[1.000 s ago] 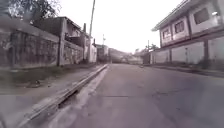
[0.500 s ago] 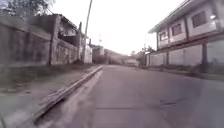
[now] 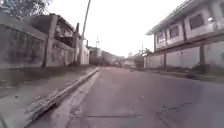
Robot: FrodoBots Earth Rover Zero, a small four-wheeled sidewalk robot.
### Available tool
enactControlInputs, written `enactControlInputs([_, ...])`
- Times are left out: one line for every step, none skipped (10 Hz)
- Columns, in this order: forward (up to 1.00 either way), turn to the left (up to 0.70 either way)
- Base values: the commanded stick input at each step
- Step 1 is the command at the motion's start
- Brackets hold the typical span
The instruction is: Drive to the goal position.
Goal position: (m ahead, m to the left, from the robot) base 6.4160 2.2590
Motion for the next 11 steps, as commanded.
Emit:
enactControlInputs([1.00,0.00])
enactControlInputs([1.00,0.00])
enactControlInputs([1.00,0.00])
enactControlInputs([1.00,0.00])
enactControlInputs([1.00,0.00])
enactControlInputs([1.00,0.00])
enactControlInputs([1.00,0.00])
enactControlInputs([1.00,0.00])
enactControlInputs([1.00,0.00])
enactControlInputs([1.00,0.00])
enactControlInputs([1.00,0.00])
